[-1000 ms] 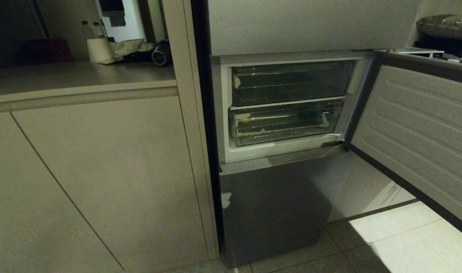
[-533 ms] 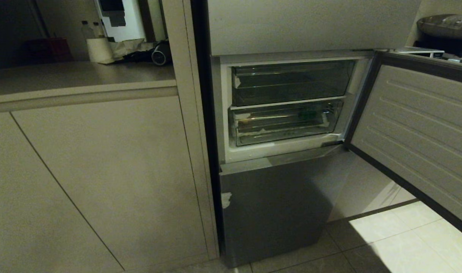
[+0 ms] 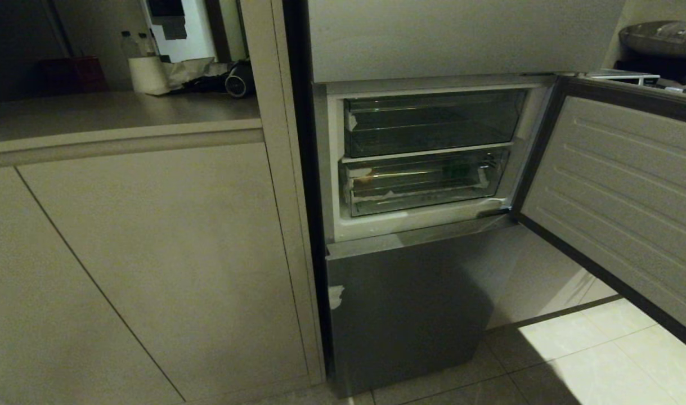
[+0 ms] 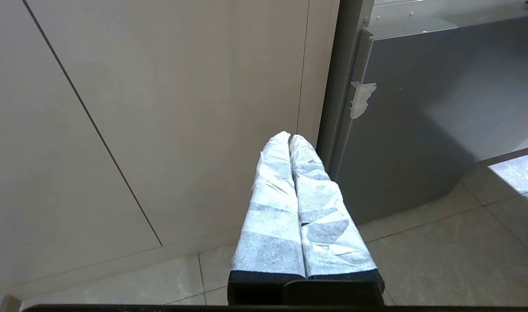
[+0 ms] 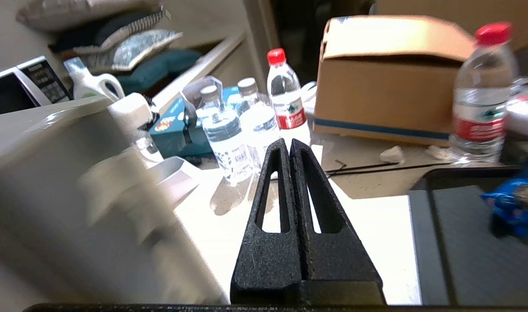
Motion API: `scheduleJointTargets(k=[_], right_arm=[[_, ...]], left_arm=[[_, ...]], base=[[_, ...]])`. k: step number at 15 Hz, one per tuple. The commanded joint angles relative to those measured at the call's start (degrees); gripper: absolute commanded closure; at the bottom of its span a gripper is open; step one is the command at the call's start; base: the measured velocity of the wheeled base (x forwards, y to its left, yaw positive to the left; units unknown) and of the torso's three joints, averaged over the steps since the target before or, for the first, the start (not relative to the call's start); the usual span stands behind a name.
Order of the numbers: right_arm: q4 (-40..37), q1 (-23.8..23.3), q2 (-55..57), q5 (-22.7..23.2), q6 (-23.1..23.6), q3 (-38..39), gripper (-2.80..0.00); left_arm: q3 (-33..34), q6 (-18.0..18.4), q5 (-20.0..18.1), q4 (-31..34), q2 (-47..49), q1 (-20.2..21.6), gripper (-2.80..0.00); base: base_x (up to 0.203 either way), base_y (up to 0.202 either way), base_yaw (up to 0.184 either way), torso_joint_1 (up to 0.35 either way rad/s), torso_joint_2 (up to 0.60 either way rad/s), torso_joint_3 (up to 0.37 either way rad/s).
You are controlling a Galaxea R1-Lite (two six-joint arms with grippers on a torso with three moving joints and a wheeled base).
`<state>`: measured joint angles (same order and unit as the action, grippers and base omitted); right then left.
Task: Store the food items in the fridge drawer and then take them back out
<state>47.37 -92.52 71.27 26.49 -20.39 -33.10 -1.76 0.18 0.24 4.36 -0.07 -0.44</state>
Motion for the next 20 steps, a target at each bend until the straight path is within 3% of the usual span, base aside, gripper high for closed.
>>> scheduleJointTargets(k=[1, 3, 9, 12, 20], right_arm=[[0.6, 4.1, 8.2, 0.5, -0.3, -2.8, 0.0], [0.7, 6.2, 9.5, 2.1, -0.4, -3.2, 0.0], [0.4, 6.5, 8.8, 2.9, -1.2, -2.4, 0.0], [0.4, 6.6, 8.7, 6.9, -1.3, -2.5, 0.0], [-0.2, 6.9, 5.3, 11.8, -1.2, 0.4, 0.0]], left_arm=[[0.0, 0.0, 0.0, 0.0, 0.1, 0.0, 0.0], [0.0, 0.0, 0.0, 0.0, 0.1, 0.0, 0.0], [0.0, 0.0, 0.0, 0.0, 0.1, 0.0, 0.0], [0.0, 0.0, 0.0, 0.0, 0.1, 0.0, 0.0], [0.0, 0.0, 0.0, 0.0, 0.1, 0.0, 0.0]], base=[[0.0, 0.0, 0.0, 0.0, 0.0, 0.0], [0.0, 0.0, 0.0, 0.0, 0.0, 0.0], [0.0, 0.0, 0.0, 0.0, 0.0, 0.0], [0.0, 0.0, 0.0, 0.0, 0.0, 0.0], [0.0, 0.0, 0.0, 0.0, 0.0, 0.0]])
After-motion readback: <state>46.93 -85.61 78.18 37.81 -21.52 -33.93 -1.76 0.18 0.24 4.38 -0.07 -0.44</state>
